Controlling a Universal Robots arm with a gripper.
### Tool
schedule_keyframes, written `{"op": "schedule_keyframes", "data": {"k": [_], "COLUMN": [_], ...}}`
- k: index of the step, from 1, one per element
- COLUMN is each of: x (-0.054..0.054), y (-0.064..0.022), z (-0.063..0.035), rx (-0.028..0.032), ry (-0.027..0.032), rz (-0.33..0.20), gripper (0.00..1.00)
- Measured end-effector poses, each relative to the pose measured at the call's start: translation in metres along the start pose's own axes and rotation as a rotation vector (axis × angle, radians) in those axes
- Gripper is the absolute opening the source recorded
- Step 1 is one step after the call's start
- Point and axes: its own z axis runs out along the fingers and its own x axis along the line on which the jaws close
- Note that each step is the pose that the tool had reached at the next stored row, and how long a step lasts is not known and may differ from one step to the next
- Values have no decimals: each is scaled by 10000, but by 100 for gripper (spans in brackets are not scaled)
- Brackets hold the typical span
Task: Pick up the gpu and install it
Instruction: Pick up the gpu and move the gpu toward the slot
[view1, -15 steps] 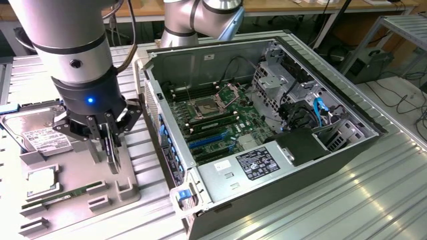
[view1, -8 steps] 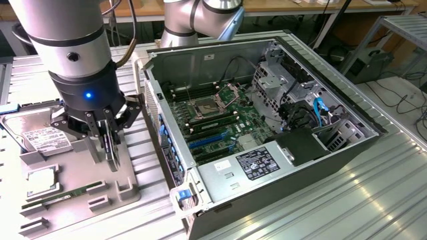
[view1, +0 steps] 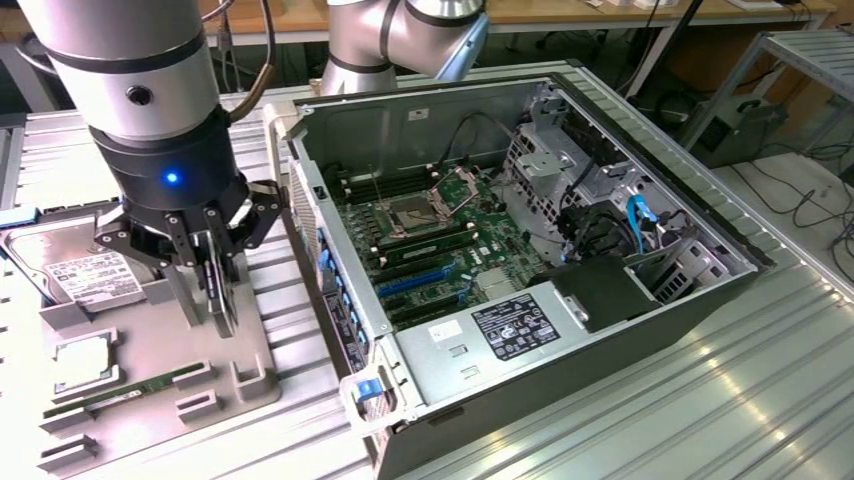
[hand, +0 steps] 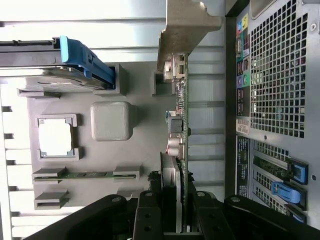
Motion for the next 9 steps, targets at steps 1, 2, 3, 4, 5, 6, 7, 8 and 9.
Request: {"op": "schedule_keyframes", "data": {"k": [1,2,3,4,5,6,7,8,9], "x": [0,0,-1,-1,-1,-1,-2,-2,-2], "y": [0,0,0,0,0,0,0,0,0], "z": [-11,-22,-33,-45,-56,-67,-79,-90,-101], "rx": [0,0,-1,0,0,0,0,0,-1], "ry": [0,0,-1,0,0,0,0,0,-1], "rz": [0,0,0,0,0,0,0,0,0], "gripper": [28,28,28,28,28,28,28,28,28]}}
